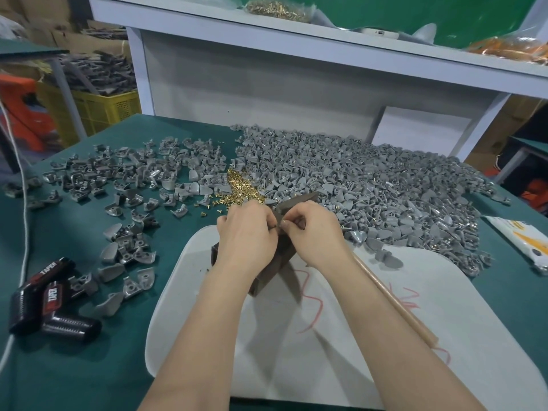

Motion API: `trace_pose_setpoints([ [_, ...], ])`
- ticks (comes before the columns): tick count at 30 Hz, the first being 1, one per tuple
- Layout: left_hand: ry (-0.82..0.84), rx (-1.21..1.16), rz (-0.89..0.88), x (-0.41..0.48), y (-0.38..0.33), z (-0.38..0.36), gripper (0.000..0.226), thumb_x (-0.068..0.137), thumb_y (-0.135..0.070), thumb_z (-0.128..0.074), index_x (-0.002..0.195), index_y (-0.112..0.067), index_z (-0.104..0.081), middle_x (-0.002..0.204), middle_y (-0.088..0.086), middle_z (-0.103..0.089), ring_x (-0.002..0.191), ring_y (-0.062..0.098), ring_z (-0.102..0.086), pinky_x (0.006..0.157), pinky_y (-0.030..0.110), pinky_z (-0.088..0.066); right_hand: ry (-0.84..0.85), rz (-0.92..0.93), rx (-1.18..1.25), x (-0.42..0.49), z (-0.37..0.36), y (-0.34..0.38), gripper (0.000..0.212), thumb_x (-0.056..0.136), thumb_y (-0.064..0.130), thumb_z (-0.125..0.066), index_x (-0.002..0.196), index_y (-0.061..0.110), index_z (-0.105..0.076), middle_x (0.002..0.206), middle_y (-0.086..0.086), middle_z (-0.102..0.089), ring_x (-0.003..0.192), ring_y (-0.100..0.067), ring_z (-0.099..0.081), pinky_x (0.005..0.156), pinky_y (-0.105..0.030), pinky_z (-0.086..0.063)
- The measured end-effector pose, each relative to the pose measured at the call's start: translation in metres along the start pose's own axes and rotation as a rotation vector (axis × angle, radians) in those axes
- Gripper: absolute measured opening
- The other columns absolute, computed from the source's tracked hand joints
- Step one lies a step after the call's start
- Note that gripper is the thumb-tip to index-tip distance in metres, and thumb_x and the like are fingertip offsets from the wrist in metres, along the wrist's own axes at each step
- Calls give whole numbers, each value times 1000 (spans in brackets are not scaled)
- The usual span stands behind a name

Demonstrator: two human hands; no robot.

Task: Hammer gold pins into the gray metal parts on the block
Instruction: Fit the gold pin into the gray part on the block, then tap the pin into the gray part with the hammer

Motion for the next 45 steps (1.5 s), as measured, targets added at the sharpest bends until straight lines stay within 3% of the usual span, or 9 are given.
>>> trace_pose_setpoints([
  [6,-14,6,-7,-1,0,1,14,88,-22,-59,76,-28,-59,101,-4,-59,105,24,-50,80,33,-25,-16,15,-10,-5,0,-1,7,88,17,-62,84,18,-67,86,8,-49,80,-8,-44,66,-16,-26],
  [12,-11,14,1,0,1,0,13,88,-23,-61,76,-28,-60,101,-6,-61,103,22,-51,80,33,-24,-106,-86,-32,-11,37,-30,32,94,34,-52,121,21,-61,110,-1,-56,92,-15,-54,85,-28,-43],
  [15,-8,13,7,0,2,0,14,89,-23,-61,75,-28,-60,101,-6,-61,103,22,-50,81,34,-24,141,-284,-404,-17,29,-63,30,91,40,-54,110,18,-61,97,-3,-64,84,-23,-60,72,-32,-49],
  [18,-12,12,7,0,1,0,17,89,-23,-62,73,-29,-58,101,-6,-61,103,22,-51,81,34,-24,222,-330,-370,-18,21,-70,25,91,35,-55,103,13,-58,92,-7,-64,80,-25,-60,67,-31,-47],
  [24,-25,9,5,-1,1,0,18,89,-21,-60,73,-28,-57,101,-4,-61,103,23,-50,80,34,-24,146,-249,-15,-25,45,-59,15,91,26,-56,100,18,-49,79,-3,-63,51,-13,-62,56,-36,-53],
  [28,-24,6,10,-1,1,0,16,89,-22,-60,74,-28,-57,100,-4,-61,103,23,-50,81,35,-26,-55,-40,-102,-39,76,-37,45,95,31,-50,136,45,-39,83,9,-60,58,-2,-49,51,-17,-36],
  [33,1,-5,22,0,3,-1,15,88,-21,-62,76,-29,-60,99,-4,-64,104,23,-52,83,36,-28,-93,119,-179,-70,76,-7,62,94,29,-52,118,77,-21,98,11,-70,60,-2,-55,56,-23,-44],
  [40,-22,-55,12,0,4,0,14,88,-19,-63,76,-20,-69,91,-1,-68,101,26,-55,80,33,-27,-210,145,-170,-71,94,2,54,93,28,-52,130,62,-31,98,10,-70,68,-11,-57,63,-26,-45],
  [45,-19,-41,34,1,6,-1,14,88,-21,-63,78,-22,-71,91,-5,-68,101,24,-54,81,33,-26,-23,49,-307,-75,75,-11,48,94,35,-48,130,63,-33,87,13,-68,74,-13,-60,68,-29,-47],
])
Point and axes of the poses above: each hand's wrist, its own x-axis towards the middle knuckle, its own z-axis out of the back of the hand, y = z × x, the point moved 9 cm from there along x, towards the middle knuckle
